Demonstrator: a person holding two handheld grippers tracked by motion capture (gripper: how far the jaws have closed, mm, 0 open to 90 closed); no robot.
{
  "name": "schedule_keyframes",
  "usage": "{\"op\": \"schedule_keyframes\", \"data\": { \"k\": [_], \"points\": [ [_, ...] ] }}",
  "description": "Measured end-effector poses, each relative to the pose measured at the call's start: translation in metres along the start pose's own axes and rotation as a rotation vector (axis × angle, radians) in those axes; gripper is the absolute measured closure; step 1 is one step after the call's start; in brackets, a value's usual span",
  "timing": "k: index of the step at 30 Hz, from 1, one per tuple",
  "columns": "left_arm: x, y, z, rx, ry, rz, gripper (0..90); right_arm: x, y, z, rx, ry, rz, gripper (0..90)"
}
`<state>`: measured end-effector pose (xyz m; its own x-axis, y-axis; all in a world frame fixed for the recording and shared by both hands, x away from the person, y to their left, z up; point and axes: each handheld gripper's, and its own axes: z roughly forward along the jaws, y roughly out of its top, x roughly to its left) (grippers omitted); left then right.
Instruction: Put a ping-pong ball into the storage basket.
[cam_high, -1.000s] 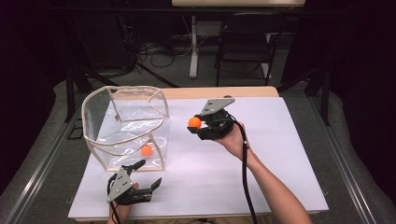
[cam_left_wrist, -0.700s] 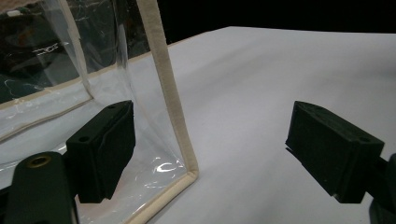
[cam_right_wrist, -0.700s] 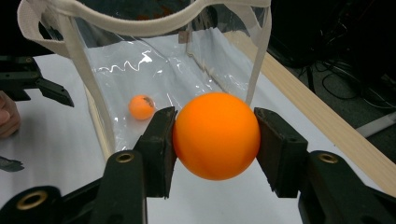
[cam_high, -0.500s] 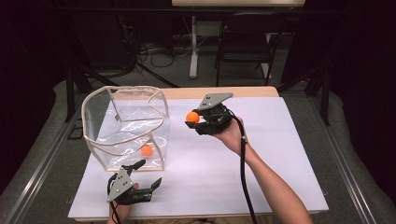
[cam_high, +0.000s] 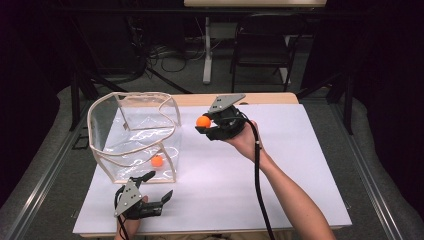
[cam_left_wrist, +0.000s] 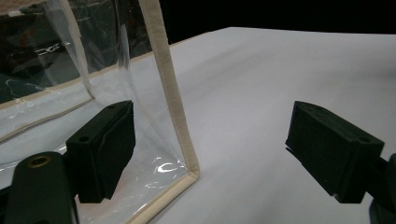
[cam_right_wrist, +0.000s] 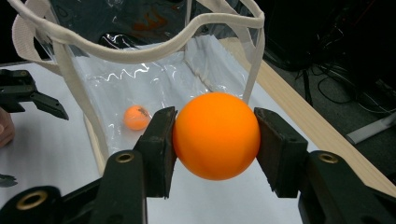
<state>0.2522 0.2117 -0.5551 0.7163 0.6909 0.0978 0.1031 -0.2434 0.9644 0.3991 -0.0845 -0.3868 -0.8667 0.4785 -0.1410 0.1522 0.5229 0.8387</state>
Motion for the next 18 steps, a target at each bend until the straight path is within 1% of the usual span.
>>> {"op": "schedule_keyframes", "data": {
  "k": [12, 18],
  "points": [
    [-0.001, 0.0, 0.0, -0.001, -0.002, -0.003, 15.7, -0.004, 0.01, 0.001, 0.016, -0.008, -0.01, 51.3],
    [0.0, 0.0, 0.001, 0.001, -0.003, 0.0, 15.7, -0.005, 0.015, 0.003, 0.017, -0.003, -0.012, 51.3]
  ]
}}
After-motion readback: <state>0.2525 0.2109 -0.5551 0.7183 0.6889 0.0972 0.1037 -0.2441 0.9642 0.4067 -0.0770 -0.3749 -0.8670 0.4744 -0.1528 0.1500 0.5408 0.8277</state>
